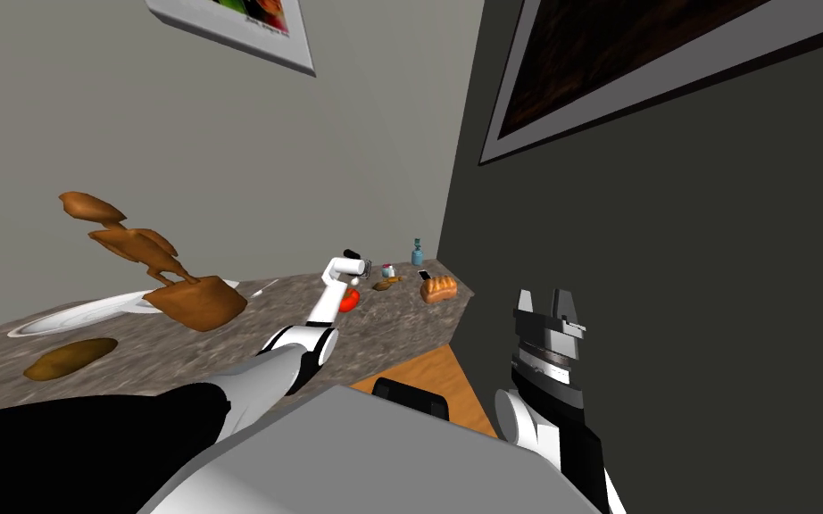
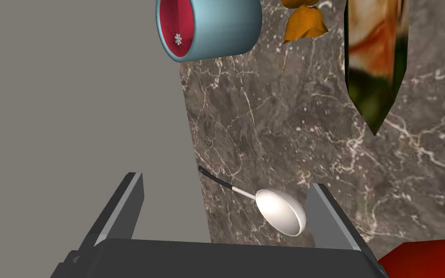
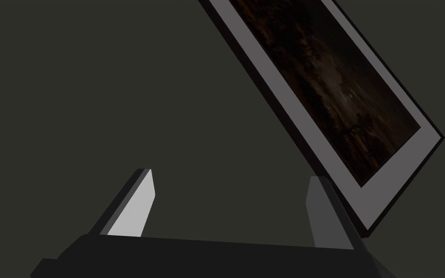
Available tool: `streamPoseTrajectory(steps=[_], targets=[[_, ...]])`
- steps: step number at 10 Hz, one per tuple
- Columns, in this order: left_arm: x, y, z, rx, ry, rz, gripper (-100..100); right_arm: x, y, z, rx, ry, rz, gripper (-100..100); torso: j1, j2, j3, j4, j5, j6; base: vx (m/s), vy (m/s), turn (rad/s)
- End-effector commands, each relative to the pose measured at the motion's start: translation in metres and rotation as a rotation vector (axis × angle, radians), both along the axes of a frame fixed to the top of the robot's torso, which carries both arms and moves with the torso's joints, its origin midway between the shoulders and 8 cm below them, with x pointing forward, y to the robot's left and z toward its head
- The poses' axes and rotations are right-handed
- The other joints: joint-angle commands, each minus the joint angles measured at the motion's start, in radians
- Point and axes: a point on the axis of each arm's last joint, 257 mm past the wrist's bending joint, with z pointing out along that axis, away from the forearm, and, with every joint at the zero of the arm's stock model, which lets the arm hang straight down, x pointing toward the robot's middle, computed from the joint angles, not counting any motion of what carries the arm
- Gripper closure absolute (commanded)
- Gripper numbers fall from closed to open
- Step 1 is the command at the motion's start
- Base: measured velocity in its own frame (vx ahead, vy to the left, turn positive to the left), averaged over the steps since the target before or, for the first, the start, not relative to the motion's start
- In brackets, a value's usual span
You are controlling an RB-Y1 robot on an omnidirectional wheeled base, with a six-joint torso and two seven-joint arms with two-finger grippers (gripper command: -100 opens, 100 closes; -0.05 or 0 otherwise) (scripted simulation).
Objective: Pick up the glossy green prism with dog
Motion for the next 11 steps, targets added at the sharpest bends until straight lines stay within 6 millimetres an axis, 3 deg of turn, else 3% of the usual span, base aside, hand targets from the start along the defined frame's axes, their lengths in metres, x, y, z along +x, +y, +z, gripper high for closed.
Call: streamPoseTrajectory(steps=[1,4,11], targets=[[-0.008,0.005,-0.011,-0.022,0.056,0.026,-100,0.0,0.0,0.0,0.0,0.0,0.0,0,0.0,0.0,0.0,0.0,0.0,0.0,0.026,-0.024,-0.056],[-0.018,0.009,-0.023,-0.042,0.116,0.05,-100,0.0,0.0,0.0,0.0,0.0,0.0,0,0.0,0.0,0.0,0.0,0.0,0.0,0.023,-0.023,-0.032],[-0.065,0.026,-0.066,-0.124,0.351,0.169,-100,0.0,0.0,0.0,0.0,0.0,0.0,0,0.0,-0.001,-0.001,0.0,0.0,0.0,0.04,-0.025,-0.044]])
